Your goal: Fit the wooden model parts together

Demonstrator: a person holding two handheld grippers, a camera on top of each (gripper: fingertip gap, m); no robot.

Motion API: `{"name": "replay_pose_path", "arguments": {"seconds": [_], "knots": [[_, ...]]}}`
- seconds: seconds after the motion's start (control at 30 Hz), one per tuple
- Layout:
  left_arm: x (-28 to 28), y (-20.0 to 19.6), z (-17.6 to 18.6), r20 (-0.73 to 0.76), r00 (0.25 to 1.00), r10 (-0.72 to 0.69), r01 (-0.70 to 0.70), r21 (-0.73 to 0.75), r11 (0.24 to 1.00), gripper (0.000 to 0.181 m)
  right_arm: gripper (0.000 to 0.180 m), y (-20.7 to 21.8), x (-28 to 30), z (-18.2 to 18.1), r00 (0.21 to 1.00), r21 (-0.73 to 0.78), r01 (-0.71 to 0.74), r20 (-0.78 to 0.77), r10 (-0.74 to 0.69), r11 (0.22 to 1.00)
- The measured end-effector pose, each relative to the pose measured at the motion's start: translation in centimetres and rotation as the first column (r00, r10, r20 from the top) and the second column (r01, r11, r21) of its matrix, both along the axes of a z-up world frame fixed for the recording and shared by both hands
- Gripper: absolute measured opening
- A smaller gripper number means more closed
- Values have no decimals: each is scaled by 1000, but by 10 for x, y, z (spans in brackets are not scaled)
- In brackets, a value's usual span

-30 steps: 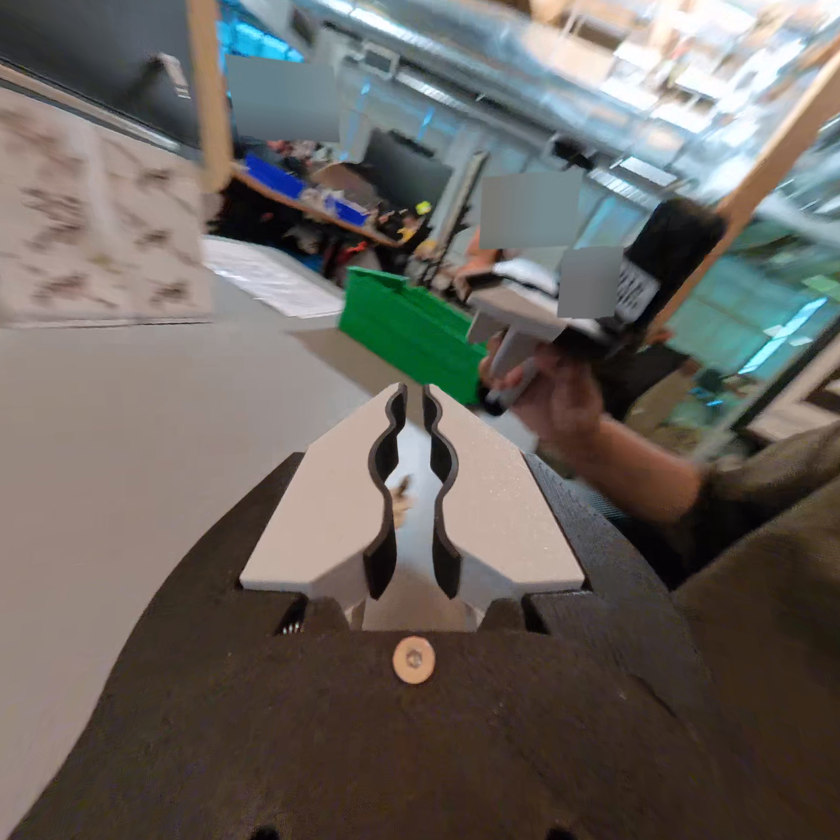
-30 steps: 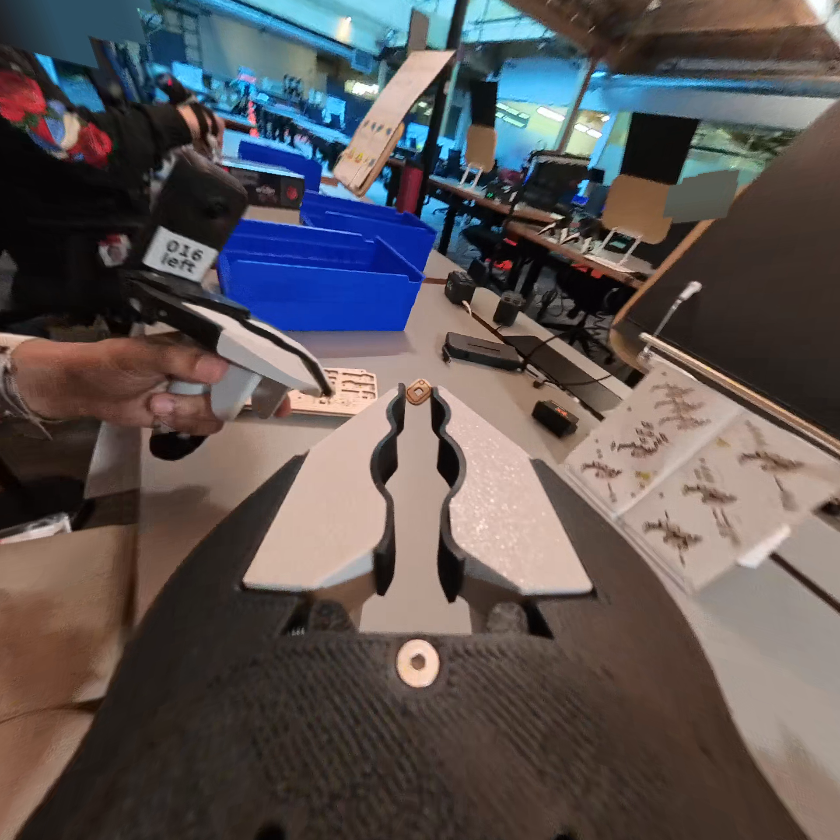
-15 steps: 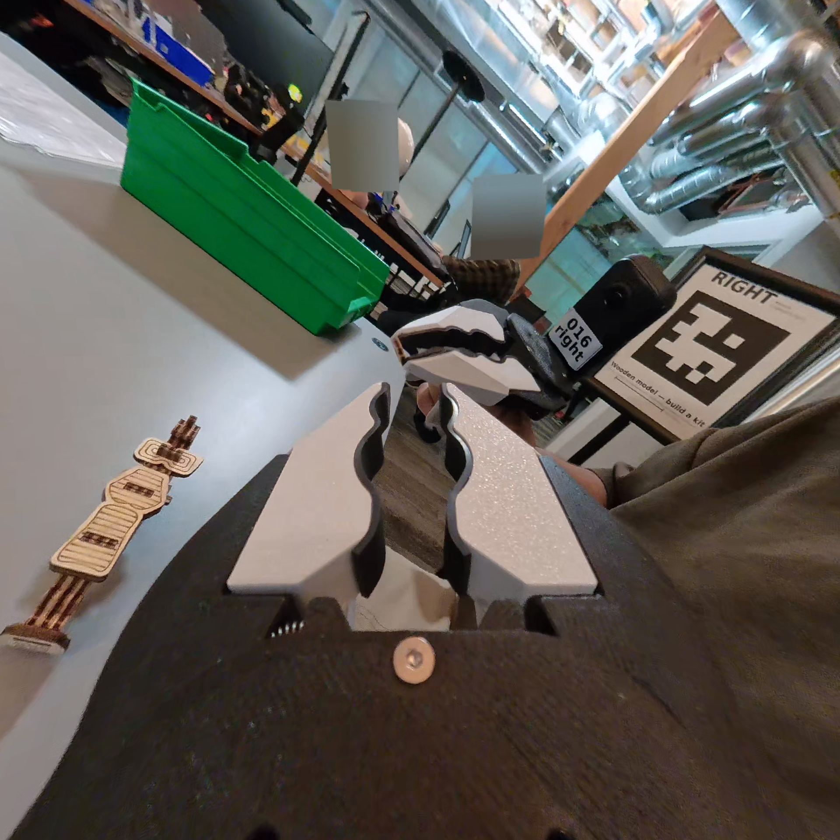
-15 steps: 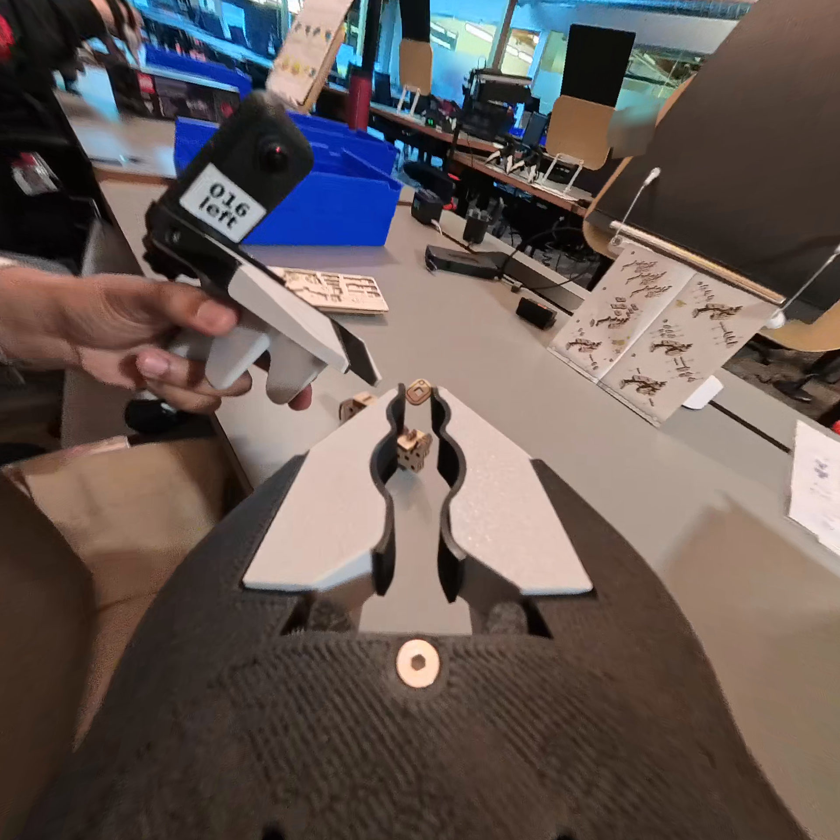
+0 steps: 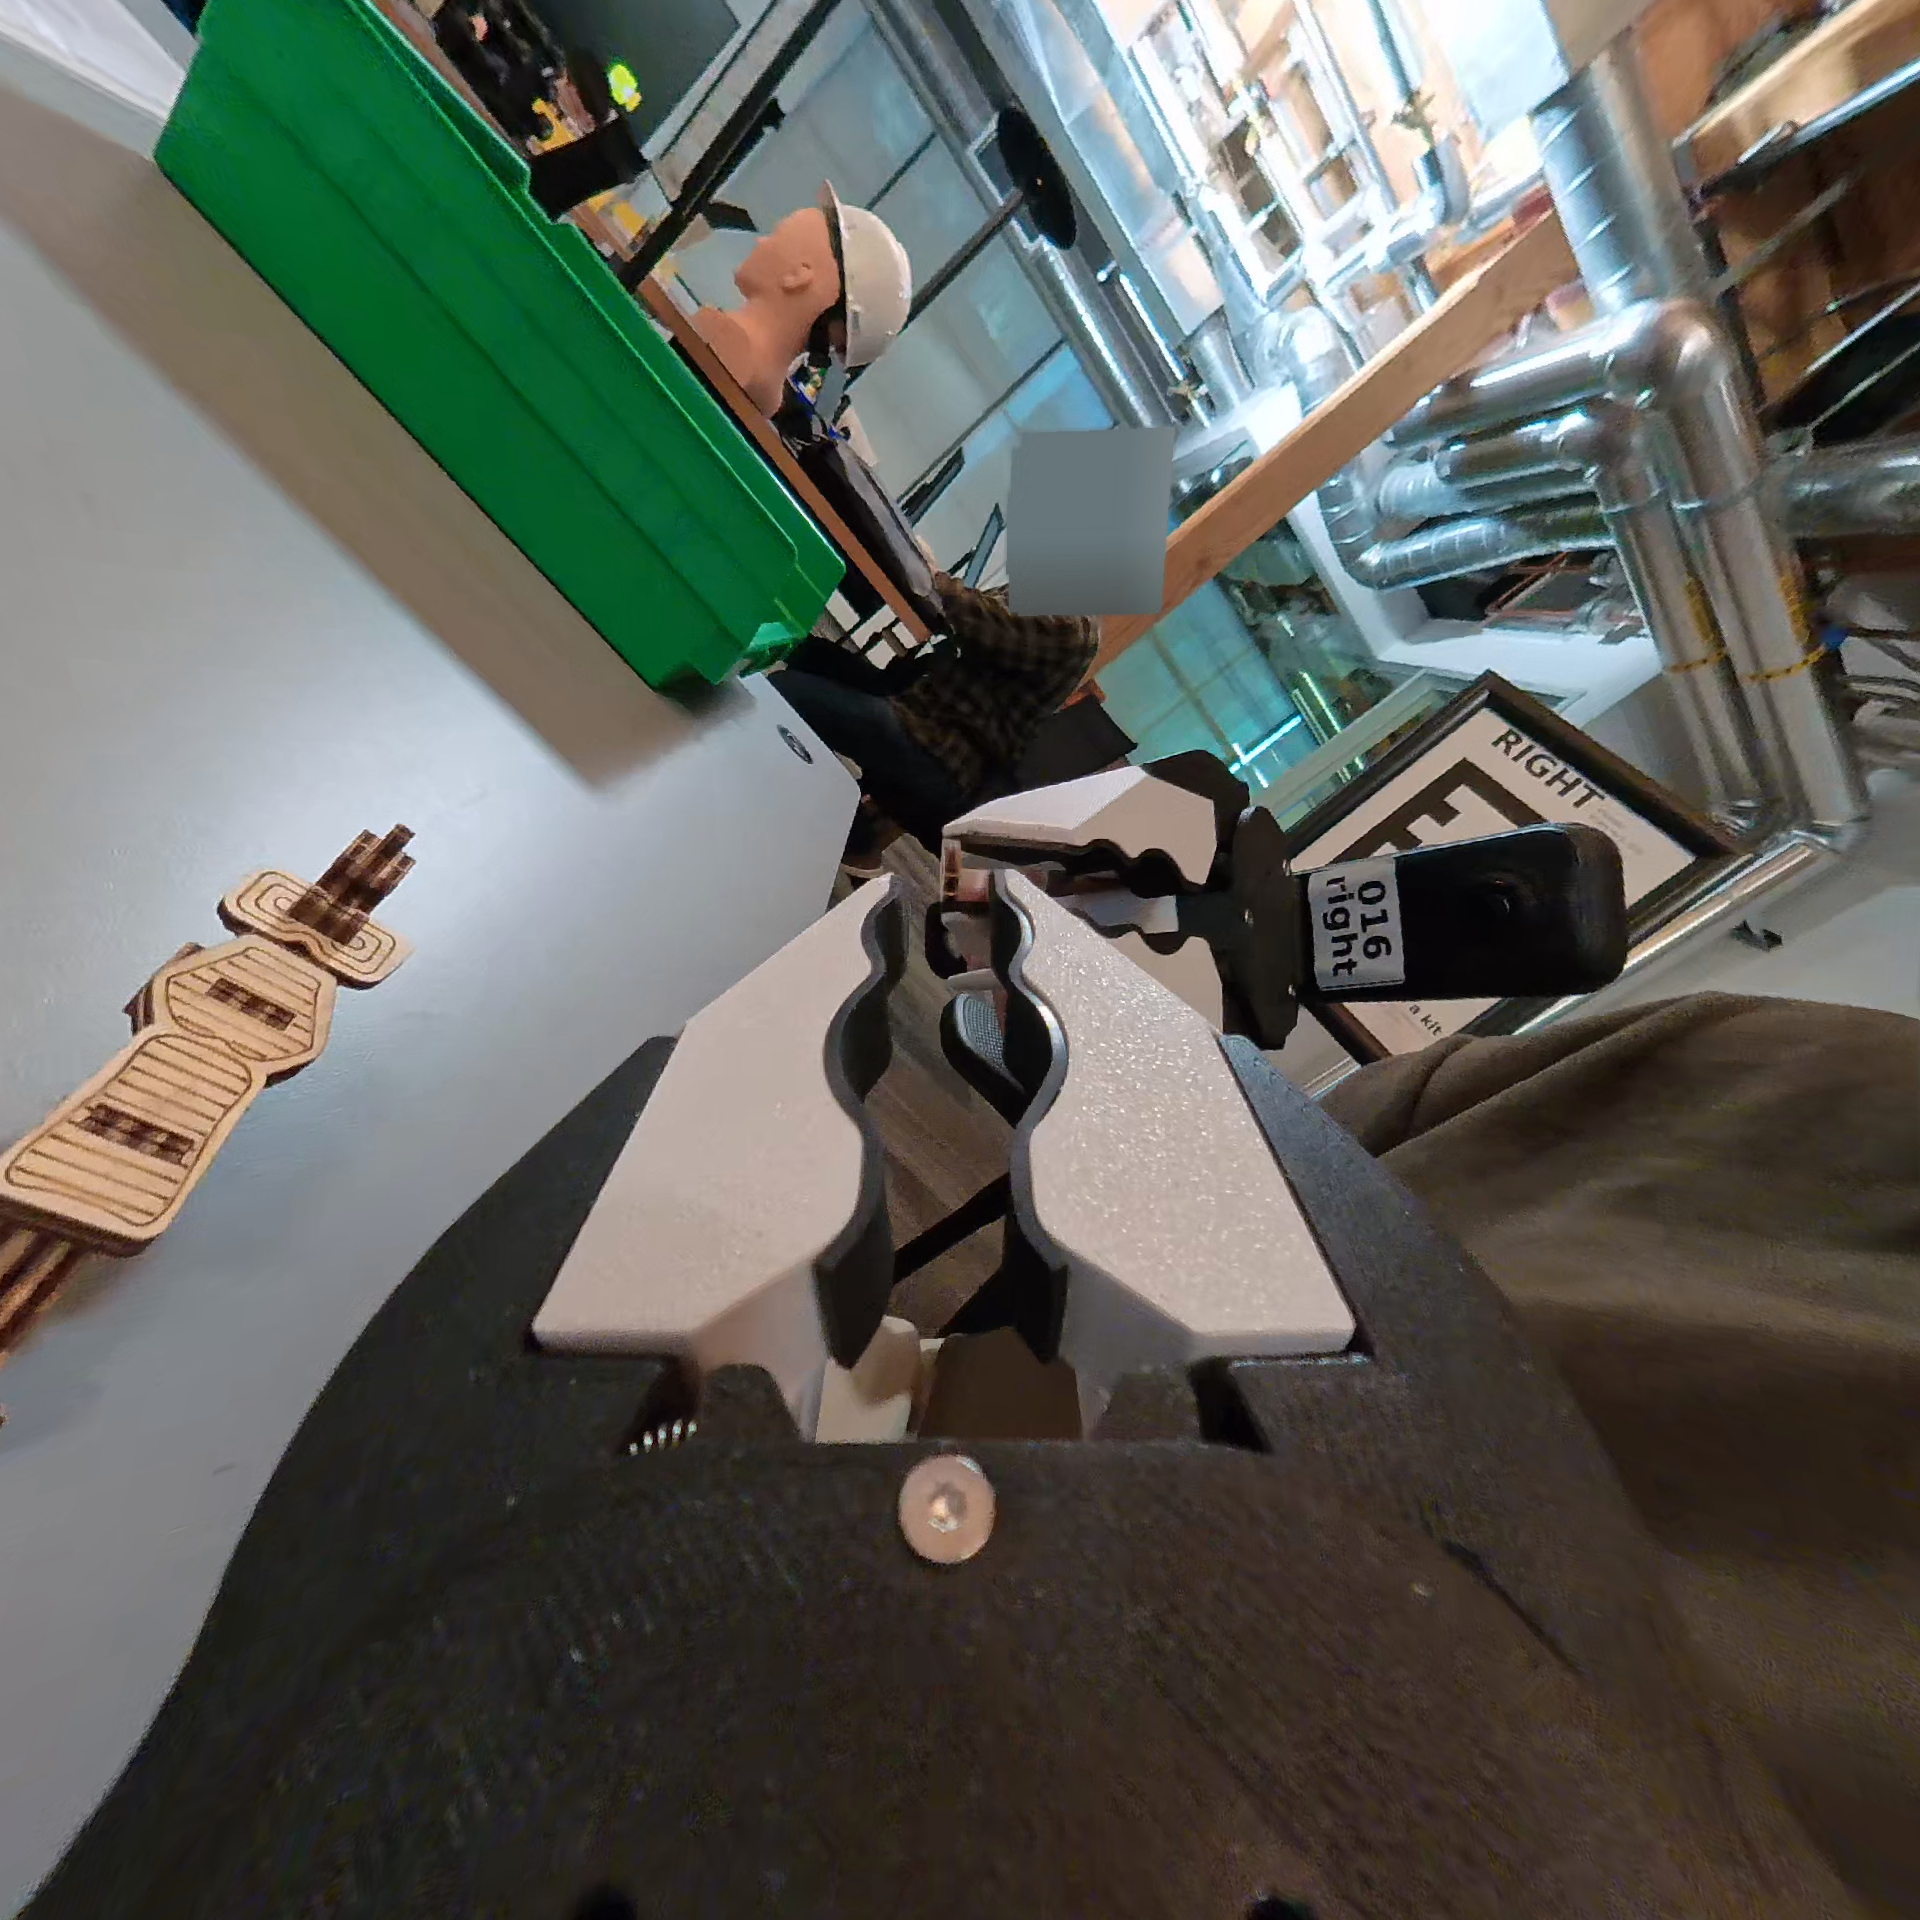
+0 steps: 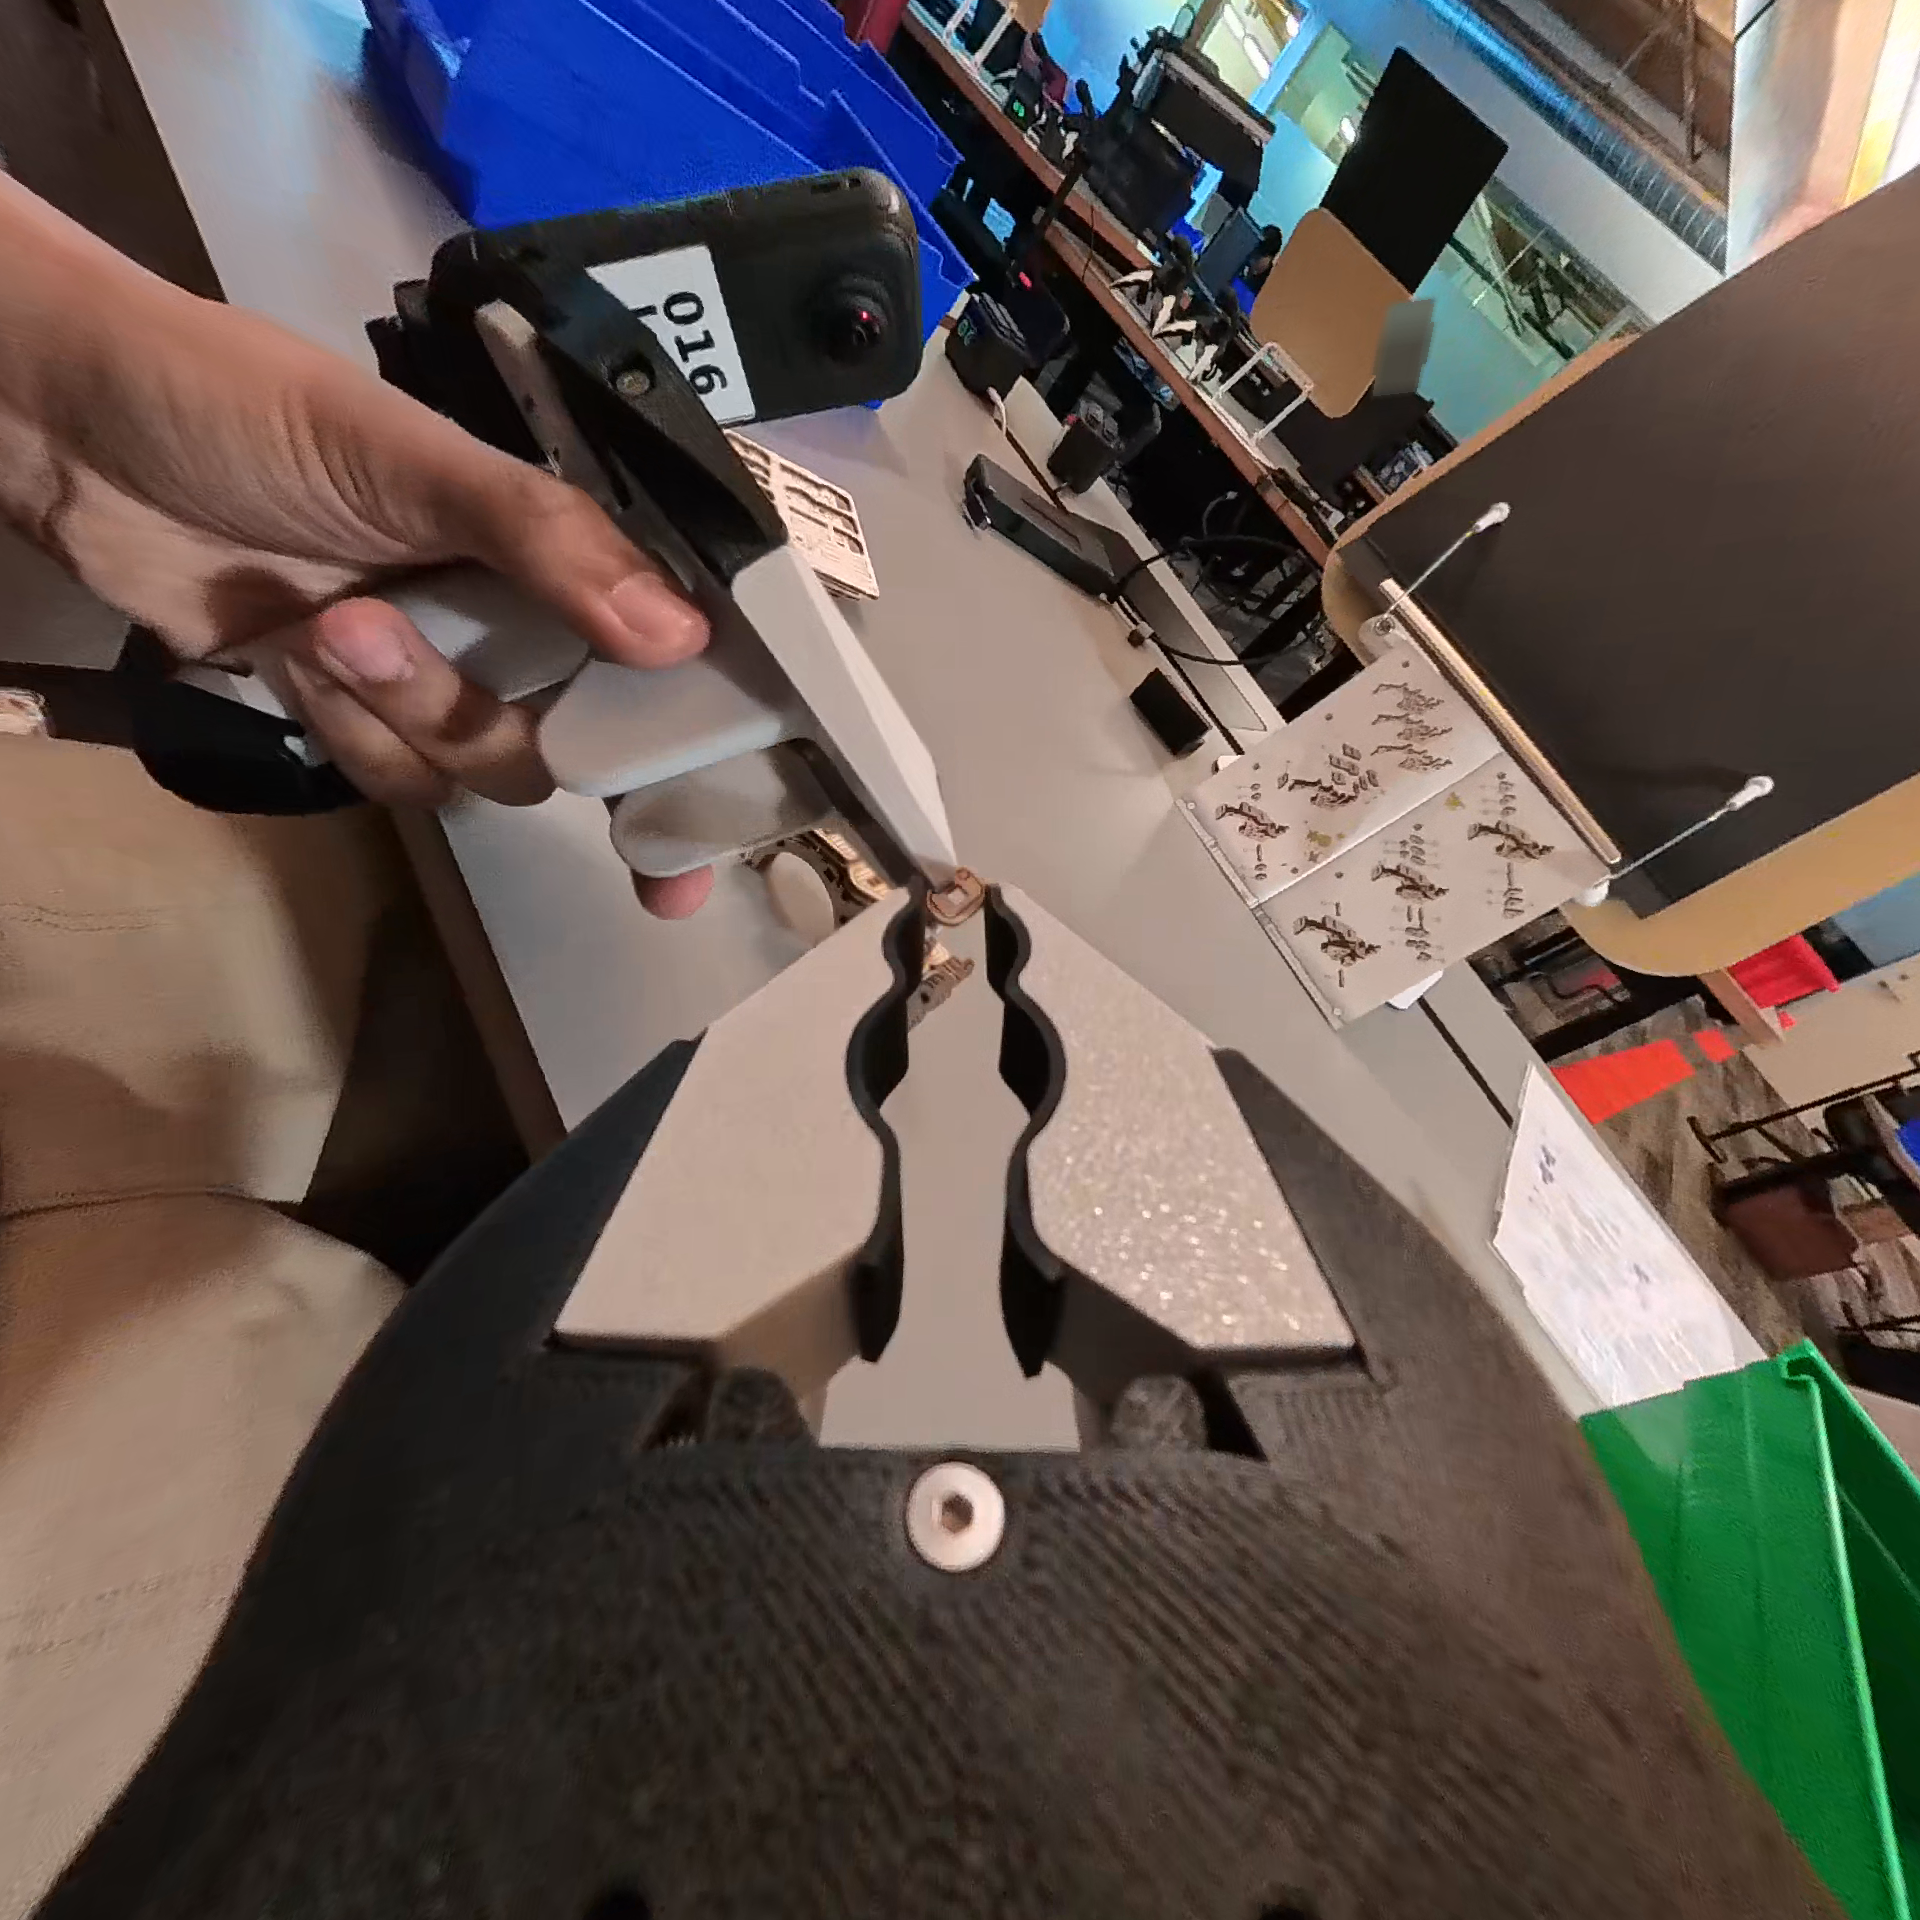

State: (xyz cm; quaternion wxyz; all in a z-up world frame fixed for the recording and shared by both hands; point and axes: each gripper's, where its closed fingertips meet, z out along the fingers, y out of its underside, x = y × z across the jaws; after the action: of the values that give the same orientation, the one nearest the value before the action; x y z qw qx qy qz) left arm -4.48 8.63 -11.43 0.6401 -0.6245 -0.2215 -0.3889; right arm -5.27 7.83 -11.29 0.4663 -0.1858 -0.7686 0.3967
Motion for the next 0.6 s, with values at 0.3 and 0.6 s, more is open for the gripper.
{"name": "replay_pose_path", "arguments": {"seconds": [0.3, 0.6], "knots": [[-6, -12, 1, 28, 999, 16, -17, 22, 1000, 0, 9, -12, -4, 0, 998, -14, -57, -6, 57, 998], [-24, -22, -27, -260, 961, 93, -151, -212, 966, 0, 31, -4, -16, -24, 999, 150, -36, 44, 30, 988]]}}
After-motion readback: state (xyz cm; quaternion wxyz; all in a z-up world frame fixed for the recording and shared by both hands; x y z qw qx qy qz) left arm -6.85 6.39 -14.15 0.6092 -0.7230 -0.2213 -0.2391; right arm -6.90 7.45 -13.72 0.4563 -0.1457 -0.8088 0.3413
